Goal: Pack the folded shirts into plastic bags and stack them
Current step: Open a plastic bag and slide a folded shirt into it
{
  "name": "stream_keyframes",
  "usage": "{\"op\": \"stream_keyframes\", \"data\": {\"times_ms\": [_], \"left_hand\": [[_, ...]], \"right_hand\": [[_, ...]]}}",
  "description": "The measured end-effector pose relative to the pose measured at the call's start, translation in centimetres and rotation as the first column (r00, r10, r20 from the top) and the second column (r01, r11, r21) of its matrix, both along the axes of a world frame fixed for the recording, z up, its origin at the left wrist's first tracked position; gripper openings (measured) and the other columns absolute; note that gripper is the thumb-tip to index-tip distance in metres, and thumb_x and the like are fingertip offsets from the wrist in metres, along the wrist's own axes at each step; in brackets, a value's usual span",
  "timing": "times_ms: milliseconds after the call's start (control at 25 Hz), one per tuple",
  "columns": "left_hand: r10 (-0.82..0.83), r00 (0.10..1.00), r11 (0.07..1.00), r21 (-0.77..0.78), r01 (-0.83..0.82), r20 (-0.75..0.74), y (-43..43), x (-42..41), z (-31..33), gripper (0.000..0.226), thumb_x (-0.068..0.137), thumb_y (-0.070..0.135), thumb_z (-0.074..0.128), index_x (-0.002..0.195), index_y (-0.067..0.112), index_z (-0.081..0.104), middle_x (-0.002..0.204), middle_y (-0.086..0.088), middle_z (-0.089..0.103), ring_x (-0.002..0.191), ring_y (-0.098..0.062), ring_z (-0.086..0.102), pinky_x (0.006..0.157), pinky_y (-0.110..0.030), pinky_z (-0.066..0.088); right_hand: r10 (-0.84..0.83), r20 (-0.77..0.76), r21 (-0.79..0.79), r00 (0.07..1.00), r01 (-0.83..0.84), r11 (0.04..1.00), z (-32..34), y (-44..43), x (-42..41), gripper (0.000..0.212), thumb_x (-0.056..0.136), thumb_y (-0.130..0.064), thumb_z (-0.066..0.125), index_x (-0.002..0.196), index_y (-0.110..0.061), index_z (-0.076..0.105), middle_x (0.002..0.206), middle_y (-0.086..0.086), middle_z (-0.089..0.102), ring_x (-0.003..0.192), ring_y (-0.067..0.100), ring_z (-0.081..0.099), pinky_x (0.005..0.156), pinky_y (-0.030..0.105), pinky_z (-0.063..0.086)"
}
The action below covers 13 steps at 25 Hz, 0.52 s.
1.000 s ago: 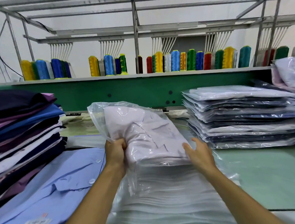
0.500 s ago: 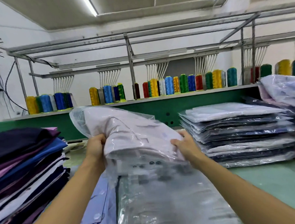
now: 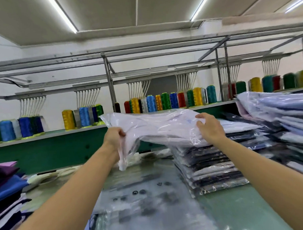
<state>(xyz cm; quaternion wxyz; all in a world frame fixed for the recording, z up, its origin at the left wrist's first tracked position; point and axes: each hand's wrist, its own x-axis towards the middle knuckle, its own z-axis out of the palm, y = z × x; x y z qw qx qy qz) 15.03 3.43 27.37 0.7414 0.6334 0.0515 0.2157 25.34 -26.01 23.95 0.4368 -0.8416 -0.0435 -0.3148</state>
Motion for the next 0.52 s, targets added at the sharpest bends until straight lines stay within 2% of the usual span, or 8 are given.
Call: {"op": "stream_keyframes", "data": {"times_ms": [120,160,200,240,280,360,440,520], "left_hand": [[0.082,0.991,0.976,0.208,-0.058,-0.105,-2.9,4.6,0.8,0.006,0.087,0.005,0.053,0.081,0.006,0.054,0.099,-0.017,0.054,0.082,-0.028,0.052,0.068,-0.032,0.042],[0.082,0.987,0.966,0.254,-0.045,-0.14,-3.9,6.3,0.8,0.011,0.09,0.007,0.054,0.097,0.005,0.061,0.108,-0.018,0.056,0.089,-0.03,0.054,0.073,-0.034,0.044],[0.073,0.984,0.956,0.291,-0.023,-0.163,-4.9,8.3,0.8,0.031,0.091,0.008,0.055,0.122,0.005,0.059,0.119,-0.019,0.057,0.098,-0.032,0.055,0.08,-0.036,0.046],[0.061,0.982,0.947,0.321,0.0,-0.18,-5.8,10.1,0.7,0.052,0.092,0.007,0.055,0.144,0.008,0.044,0.131,-0.02,0.054,0.105,-0.033,0.054,0.083,-0.039,0.045],[0.059,0.983,0.934,0.358,0.008,-0.175,-6.9,11.8,0.6,0.07,0.093,0.005,0.055,0.156,0.012,0.026,0.14,-0.018,0.049,0.106,-0.033,0.051,0.083,-0.04,0.043],[0.058,0.988,0.908,0.42,0.008,-0.145,-8.6,14.3,0.4,0.088,0.095,-0.001,0.054,0.161,0.023,0.001,0.153,-0.016,0.037,0.098,-0.029,0.048,0.078,-0.038,0.04],[0.046,0.988,0.873,0.486,0.03,-0.145,-10.0,17.0,0.0,0.091,0.096,-0.004,0.052,0.161,0.026,-0.004,0.159,-0.017,0.03,0.082,-0.023,0.051,0.069,-0.034,0.04],[0.021,0.989,0.831,0.552,0.066,-0.149,-11.1,20.0,-0.7,0.082,0.097,-0.001,0.051,0.162,0.022,0.006,0.16,-0.018,0.028,0.079,-0.018,0.049,0.064,-0.031,0.038]], "right_hand": [[-0.103,-0.036,-0.054,0.994,0.101,0.993,0.7,-4.9,3.2,0.03,0.101,-0.024,0.049,0.126,-0.029,0.065,0.126,0.003,0.066,0.072,0.019,0.065,0.082,0.038,0.052],[-0.133,-0.043,-0.071,0.99,0.13,0.989,0.8,-6.3,4.4,0.03,0.101,-0.023,0.049,0.125,-0.029,0.066,0.124,0.002,0.066,0.067,0.016,0.064,0.08,0.037,0.052],[-0.162,-0.044,-0.089,0.986,0.158,0.983,0.9,-7.7,5.8,0.029,0.102,-0.023,0.049,0.124,-0.029,0.066,0.122,0.002,0.067,0.064,0.016,0.064,0.078,0.038,0.052],[-0.184,-0.044,-0.105,0.982,0.179,0.978,0.9,-8.9,7.1,0.028,0.103,-0.022,0.049,0.124,-0.028,0.067,0.121,0.002,0.068,0.066,0.018,0.065,0.076,0.038,0.053],[-0.205,-0.045,-0.119,0.978,0.198,0.973,0.8,-10.0,8.4,0.027,0.103,-0.022,0.05,0.124,-0.027,0.067,0.121,0.003,0.068,0.07,0.021,0.066,0.074,0.039,0.054],[-0.251,-0.05,-0.16,0.967,0.24,0.957,0.7,-11.8,10.6,0.026,0.104,-0.021,0.051,0.123,-0.026,0.067,0.12,0.004,0.068,0.077,0.024,0.067,0.073,0.038,0.056],[-0.287,-0.054,-0.197,0.957,0.271,0.942,0.2,-13.4,13.2,0.025,0.103,-0.02,0.052,0.122,-0.025,0.069,0.118,0.006,0.069,0.082,0.025,0.066,0.073,0.035,0.054],[-0.325,-0.046,-0.187,0.945,0.312,0.932,-0.3,-14.9,15.9,0.024,0.103,-0.018,0.053,0.119,-0.023,0.071,0.118,0.009,0.069,0.091,0.027,0.063,0.077,0.035,0.052]]}}
